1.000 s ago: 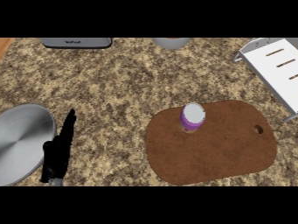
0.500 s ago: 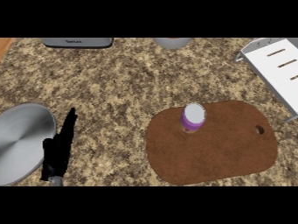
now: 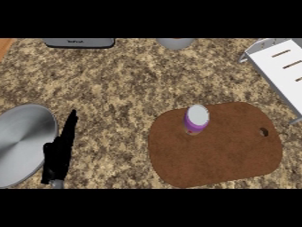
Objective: Pick the croissant from the cutting board and place it in the tiered basket
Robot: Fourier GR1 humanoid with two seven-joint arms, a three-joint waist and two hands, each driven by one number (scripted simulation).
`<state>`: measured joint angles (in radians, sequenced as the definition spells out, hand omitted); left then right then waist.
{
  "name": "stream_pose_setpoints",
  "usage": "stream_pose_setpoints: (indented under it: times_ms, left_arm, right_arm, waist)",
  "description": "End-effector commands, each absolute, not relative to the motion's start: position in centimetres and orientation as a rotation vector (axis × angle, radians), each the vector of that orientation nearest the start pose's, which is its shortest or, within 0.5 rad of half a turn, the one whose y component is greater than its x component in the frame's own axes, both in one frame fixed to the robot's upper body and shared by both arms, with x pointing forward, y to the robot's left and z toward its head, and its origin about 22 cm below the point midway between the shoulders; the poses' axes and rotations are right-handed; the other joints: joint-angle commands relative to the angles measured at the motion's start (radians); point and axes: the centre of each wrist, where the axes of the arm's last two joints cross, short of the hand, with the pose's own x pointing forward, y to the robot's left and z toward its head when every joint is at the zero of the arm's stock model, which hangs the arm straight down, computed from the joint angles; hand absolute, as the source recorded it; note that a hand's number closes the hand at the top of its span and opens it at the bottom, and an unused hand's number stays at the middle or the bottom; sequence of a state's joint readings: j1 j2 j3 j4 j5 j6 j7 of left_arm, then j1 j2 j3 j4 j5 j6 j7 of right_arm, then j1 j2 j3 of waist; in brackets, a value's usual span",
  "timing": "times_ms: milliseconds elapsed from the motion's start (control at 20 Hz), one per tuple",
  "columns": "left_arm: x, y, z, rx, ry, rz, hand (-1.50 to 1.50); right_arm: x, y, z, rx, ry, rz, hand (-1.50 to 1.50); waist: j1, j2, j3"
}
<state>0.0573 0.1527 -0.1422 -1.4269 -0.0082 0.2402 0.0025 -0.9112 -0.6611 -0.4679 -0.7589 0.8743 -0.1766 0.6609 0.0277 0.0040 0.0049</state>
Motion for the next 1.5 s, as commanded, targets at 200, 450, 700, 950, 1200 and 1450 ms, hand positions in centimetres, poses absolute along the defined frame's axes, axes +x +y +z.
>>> stream_pose_setpoints:
  times_ms: [200,450,700,950,1200,1450]
  left_arm:
    - [21.4,24.1,-4.3,0.243,-1.306,-0.035,0.00]
    - [22.2,24.9,-5.0,0.257,-1.309,-0.018,0.00]
    - [22.1,25.4,-3.7,0.255,-1.317,-0.015,0.00]
    - [20.7,24.2,-5.4,0.273,-1.297,0.010,0.00]
    - [18.7,26.5,-6.6,0.299,-1.260,0.017,0.00]
    - [19.4,26.4,-5.1,0.311,-1.270,0.056,0.00]
  right_arm:
    - [40.8,-41.6,20.2,-1.095,-1.092,-0.396,-1.50]
    - [39.5,-43.3,21.1,-1.047,-1.272,-0.533,-1.50]
    - [37.4,-46.0,22.3,-1.279,-1.309,-0.746,-1.50]
    - [33.3,-49.2,26.9,-1.386,-1.248,-0.921,-1.50]
    - [27.2,-51.8,24.7,-1.396,-1.187,-0.967,-1.50]
    - [20.6,-52.2,26.9,-1.385,-1.207,-0.943,-1.50]
  waist:
    - [-0.002,0.002,-0.003]
    - [-0.023,-0.002,-0.004]
    - [-0.023,-0.003,-0.004]
    - [-0.056,-0.015,-0.007]
    - [-0.094,-0.024,-0.007]
    - [-0.126,-0.034,-0.007]
